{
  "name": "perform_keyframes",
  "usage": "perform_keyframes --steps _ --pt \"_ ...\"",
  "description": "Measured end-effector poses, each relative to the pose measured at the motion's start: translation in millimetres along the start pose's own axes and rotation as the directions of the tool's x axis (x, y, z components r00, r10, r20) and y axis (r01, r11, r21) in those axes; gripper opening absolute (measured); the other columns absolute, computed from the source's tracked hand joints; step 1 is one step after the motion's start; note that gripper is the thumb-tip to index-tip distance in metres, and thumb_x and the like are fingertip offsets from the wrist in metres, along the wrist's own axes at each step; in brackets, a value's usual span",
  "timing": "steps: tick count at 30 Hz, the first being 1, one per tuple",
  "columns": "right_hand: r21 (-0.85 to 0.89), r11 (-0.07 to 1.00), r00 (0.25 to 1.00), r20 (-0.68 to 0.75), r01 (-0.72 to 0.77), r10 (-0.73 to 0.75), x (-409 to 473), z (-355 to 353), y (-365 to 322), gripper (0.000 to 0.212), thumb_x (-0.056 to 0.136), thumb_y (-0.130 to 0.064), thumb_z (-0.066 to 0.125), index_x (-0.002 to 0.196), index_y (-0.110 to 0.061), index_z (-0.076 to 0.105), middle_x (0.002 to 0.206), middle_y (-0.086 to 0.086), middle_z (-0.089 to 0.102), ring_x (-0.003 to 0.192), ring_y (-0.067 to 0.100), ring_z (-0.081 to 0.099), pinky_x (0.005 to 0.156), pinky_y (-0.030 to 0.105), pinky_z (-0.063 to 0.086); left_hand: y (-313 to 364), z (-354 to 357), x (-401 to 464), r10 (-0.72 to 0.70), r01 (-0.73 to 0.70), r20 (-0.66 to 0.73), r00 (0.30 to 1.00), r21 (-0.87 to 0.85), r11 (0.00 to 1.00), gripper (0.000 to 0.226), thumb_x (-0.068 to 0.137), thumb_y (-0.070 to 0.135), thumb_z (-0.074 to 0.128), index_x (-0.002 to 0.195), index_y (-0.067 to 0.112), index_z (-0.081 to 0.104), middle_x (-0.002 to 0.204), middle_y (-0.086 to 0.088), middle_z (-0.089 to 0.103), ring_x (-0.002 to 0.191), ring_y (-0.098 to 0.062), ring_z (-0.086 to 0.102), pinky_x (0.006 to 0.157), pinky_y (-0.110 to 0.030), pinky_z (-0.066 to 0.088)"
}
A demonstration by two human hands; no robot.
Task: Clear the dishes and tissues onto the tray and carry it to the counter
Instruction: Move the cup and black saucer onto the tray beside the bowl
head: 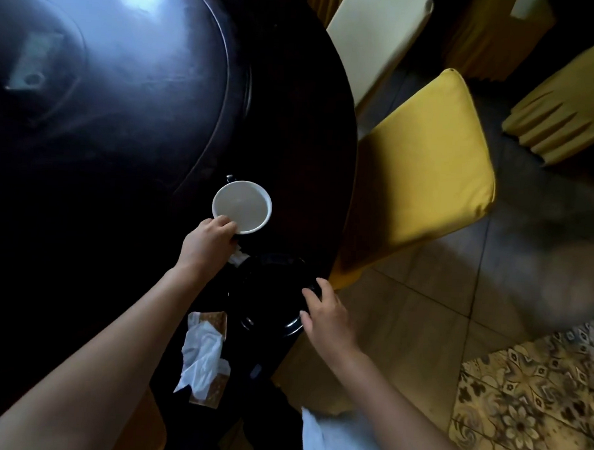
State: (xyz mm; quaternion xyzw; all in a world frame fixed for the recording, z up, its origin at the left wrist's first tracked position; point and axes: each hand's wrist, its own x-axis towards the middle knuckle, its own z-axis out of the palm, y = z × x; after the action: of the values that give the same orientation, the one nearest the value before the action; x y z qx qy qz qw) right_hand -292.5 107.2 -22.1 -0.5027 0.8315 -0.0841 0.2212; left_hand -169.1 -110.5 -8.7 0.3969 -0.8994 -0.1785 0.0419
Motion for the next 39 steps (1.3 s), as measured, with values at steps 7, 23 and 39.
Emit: perform_keyframes --steps 7,23,39 --pt "0.462 0.864 0.970 -0.033 -0.200 0.243 13.8 2.0 2.1 0.042 0.082 -0.003 0.062 0.118 -0.017 0.048 0.106 -0.003 0.055 0.085 0.010 0.056 0.055 -0.002 0.042 -2.3 -2.2 -3.3 0.074 -0.082 -0.078 0.994 -0.106 0.991 0.010 0.079 0.005 0.064 0.085 -0.003 0.063 0.091 -0.020 0.064 0.080 -0.039 0.060 0.065 -0.049 0.049" --pt "0.805 0.490 0.914 0.148 -0.333 0.379 14.6 -17.5 9.1 0.026 0.082 0.010 0.059 0.107 0.003 0.059 0.098 0.012 0.061 0.077 0.011 0.059 0.048 0.004 0.048 -6.4 -30.6 -82.8 0.015 -0.080 -0.268 0.963 -0.234 0.969 0.014 0.071 0.000 0.074 0.082 0.000 0.066 0.085 -0.010 0.069 0.068 -0.027 0.066 0.060 -0.033 0.055" --pt "0.787 0.567 0.966 0.142 -0.243 0.217 -28.7 11.7 -96.2 0.021 0.084 0.008 0.059 0.101 -0.003 0.061 0.066 -0.001 0.056 0.048 0.001 0.061 0.042 0.016 0.052 -73.1 -73.9 -250.4 -0.209 0.139 -0.406 0.890 -0.196 0.971 0.015 0.073 0.005 0.074 0.084 0.009 0.064 0.086 -0.003 0.066 0.068 -0.018 0.063 0.063 -0.022 0.048"
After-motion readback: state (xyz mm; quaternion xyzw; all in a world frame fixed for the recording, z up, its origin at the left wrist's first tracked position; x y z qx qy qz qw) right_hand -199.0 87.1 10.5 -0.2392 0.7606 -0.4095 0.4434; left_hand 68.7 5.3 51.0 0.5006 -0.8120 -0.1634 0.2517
